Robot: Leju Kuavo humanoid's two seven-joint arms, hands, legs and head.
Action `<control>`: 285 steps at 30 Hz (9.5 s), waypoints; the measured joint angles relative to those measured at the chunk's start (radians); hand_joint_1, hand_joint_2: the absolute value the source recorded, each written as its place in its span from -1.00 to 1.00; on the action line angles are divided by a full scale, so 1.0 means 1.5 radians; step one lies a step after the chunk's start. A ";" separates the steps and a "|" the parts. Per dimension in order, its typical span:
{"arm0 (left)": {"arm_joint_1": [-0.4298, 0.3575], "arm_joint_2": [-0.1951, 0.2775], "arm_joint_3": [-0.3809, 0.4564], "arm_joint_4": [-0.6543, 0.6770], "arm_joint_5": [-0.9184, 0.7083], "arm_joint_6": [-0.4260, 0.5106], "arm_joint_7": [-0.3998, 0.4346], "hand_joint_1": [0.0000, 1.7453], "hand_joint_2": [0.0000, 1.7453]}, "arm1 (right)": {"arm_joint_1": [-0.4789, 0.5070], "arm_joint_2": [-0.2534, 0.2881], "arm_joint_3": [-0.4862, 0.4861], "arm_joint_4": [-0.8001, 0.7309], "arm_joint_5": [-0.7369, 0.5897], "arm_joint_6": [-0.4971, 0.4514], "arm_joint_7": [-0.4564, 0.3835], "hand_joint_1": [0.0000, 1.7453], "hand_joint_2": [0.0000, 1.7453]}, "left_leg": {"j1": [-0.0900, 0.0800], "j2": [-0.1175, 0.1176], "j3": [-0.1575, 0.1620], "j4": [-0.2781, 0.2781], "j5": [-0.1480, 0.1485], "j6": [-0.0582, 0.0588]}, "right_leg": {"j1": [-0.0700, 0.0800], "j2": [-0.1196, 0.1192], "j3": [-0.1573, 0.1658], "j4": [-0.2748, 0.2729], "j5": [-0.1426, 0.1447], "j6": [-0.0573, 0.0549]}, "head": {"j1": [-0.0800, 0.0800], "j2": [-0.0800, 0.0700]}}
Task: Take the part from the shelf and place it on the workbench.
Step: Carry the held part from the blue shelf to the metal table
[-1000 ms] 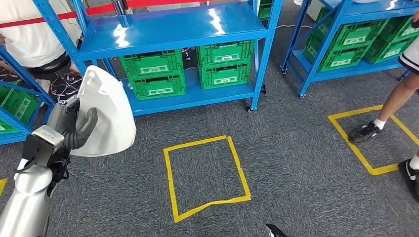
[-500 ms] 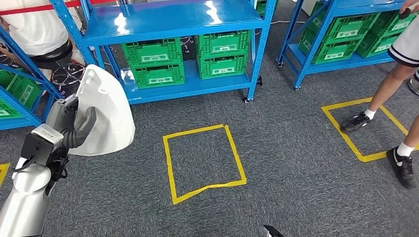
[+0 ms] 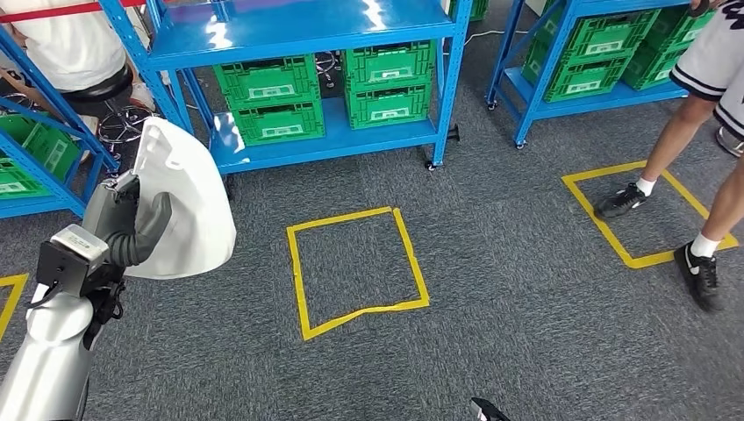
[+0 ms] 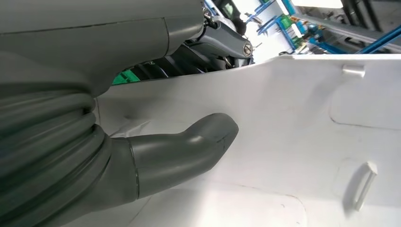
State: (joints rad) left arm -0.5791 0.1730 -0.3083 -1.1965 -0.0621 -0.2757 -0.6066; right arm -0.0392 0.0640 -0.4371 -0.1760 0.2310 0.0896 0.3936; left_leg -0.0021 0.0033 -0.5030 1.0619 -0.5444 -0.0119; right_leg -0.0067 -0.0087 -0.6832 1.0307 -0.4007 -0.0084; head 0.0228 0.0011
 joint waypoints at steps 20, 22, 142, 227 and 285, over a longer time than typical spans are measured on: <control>0.043 0.018 0.013 -0.001 0.004 0.005 -0.014 1.00 1.00 | 0.004 0.000 -0.002 0.000 0.024 0.032 -0.002 -1.00 -1.00 | -0.002 -0.043 -0.057 -0.005 0.021 -0.001 | -0.005 0.019 0.065 -0.006 -0.050 -0.006 | -0.002 0.000; 0.050 0.022 0.020 -0.005 0.005 0.009 -0.014 1.00 1.00 | 0.005 0.000 -0.002 0.000 0.027 0.032 -0.003 -1.00 -1.00 | 0.000 -0.018 -0.091 0.061 -0.016 -0.010 | -0.005 0.003 0.066 -0.009 -0.049 -0.011 | -0.005 0.000; 0.373 -0.014 0.249 -0.334 -0.108 -0.018 0.010 1.00 1.00 | -0.003 0.037 0.043 0.000 0.154 0.021 -0.022 -1.00 -1.00 | 0.010 -0.092 -0.062 -0.025 0.051 -0.019 | -0.004 0.029 0.073 0.004 -0.065 -0.009 | 0.002 0.000; 0.060 -0.013 0.029 0.023 -0.057 0.019 0.015 1.00 1.00 | 0.010 0.034 -0.025 -0.003 0.096 0.032 -0.018 -1.00 -1.00 | 0.009 -0.056 -0.073 -0.020 0.070 0.013 | -0.007 0.013 0.017 0.125 -0.101 0.016 | -0.001 0.000; -0.007 -0.031 0.021 0.063 -0.076 0.025 0.035 1.00 1.00 | 0.006 0.036 -0.069 -0.003 0.055 0.025 -0.039 -1.00 -1.00 | 0.002 0.004 -0.075 -0.027 0.076 0.023 | -0.002 0.000 0.010 0.147 -0.138 0.020 | 0.003 0.000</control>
State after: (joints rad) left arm -0.5901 0.1266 -0.2771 -1.1020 -0.1754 -0.2376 -0.5543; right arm -0.0306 0.1179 -0.5410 -0.1808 0.3132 0.1269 0.3348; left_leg 0.0013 0.0087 -0.6161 1.0212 -0.4306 0.0225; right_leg -0.0102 -0.0087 -0.6685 1.2518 -0.6074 0.0213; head 0.0275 0.0011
